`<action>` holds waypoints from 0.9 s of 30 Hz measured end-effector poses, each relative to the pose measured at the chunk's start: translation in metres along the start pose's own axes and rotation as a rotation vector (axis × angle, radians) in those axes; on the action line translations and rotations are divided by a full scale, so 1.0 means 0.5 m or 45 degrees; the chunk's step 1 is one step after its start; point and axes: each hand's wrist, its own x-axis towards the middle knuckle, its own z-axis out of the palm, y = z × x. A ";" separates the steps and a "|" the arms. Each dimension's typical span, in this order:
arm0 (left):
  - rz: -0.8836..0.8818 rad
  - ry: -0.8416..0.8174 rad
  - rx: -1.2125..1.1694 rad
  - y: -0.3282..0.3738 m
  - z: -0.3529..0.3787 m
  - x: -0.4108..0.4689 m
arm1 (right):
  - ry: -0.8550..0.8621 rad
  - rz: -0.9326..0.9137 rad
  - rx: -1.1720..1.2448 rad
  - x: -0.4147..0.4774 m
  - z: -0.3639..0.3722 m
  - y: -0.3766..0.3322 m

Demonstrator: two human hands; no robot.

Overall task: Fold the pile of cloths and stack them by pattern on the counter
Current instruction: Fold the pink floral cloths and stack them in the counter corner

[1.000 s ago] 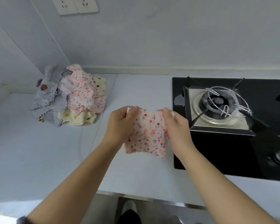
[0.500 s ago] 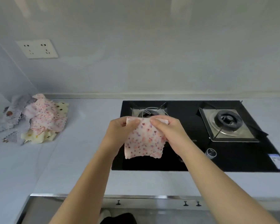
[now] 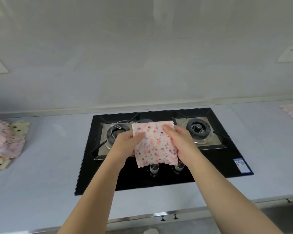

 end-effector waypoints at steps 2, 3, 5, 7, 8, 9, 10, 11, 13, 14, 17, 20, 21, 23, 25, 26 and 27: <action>-0.015 0.074 0.015 -0.010 0.016 0.037 | -0.086 0.057 -0.034 0.024 -0.025 -0.009; -0.020 0.109 0.031 -0.014 0.030 0.066 | -0.120 0.082 -0.066 0.041 -0.043 -0.012; -0.012 0.184 0.057 -0.017 0.049 0.095 | -0.081 0.073 -0.134 0.058 -0.055 -0.013; 0.044 0.273 0.153 -0.015 0.089 0.138 | 0.113 -0.026 -0.248 0.093 -0.072 -0.018; 0.098 0.333 0.237 -0.005 0.116 0.156 | 0.225 -0.112 -0.327 0.113 -0.084 -0.020; 0.155 0.399 0.317 0.005 0.146 0.172 | 0.324 -0.208 -0.430 0.128 -0.095 -0.023; 0.199 0.452 0.375 0.015 0.174 0.183 | 0.401 -0.298 -0.551 0.141 -0.108 -0.023; 0.219 0.475 0.431 0.023 0.207 0.197 | 0.468 -0.362 -0.658 0.151 -0.129 -0.021; 0.220 0.474 0.546 0.027 0.261 0.218 | 0.554 -0.412 -0.787 0.165 -0.181 -0.012; 0.212 0.459 0.574 0.028 0.285 0.224 | 0.573 -0.422 -0.821 0.171 -0.211 -0.005; 0.161 0.348 0.499 0.026 0.358 0.246 | 0.559 -0.425 -0.818 0.183 -0.304 -0.005; 0.049 0.145 0.255 0.033 0.462 0.250 | 0.510 -0.369 -0.683 0.180 -0.417 -0.015; 0.007 0.096 0.196 0.033 0.500 0.247 | 0.476 -0.333 -0.606 0.177 -0.457 -0.013; -0.038 0.085 0.186 0.025 0.574 0.230 | 0.399 -0.216 -0.499 0.165 -0.532 -0.007; -0.026 0.151 0.280 0.017 0.661 0.205 | 0.354 -0.110 -0.467 0.143 -0.613 0.001; -0.006 0.195 0.344 0.014 0.693 0.195 | 0.363 -0.106 -0.469 0.136 -0.642 0.006; 0.026 0.239 0.386 0.013 0.730 0.184 | 0.393 -0.131 -0.488 0.128 -0.674 0.006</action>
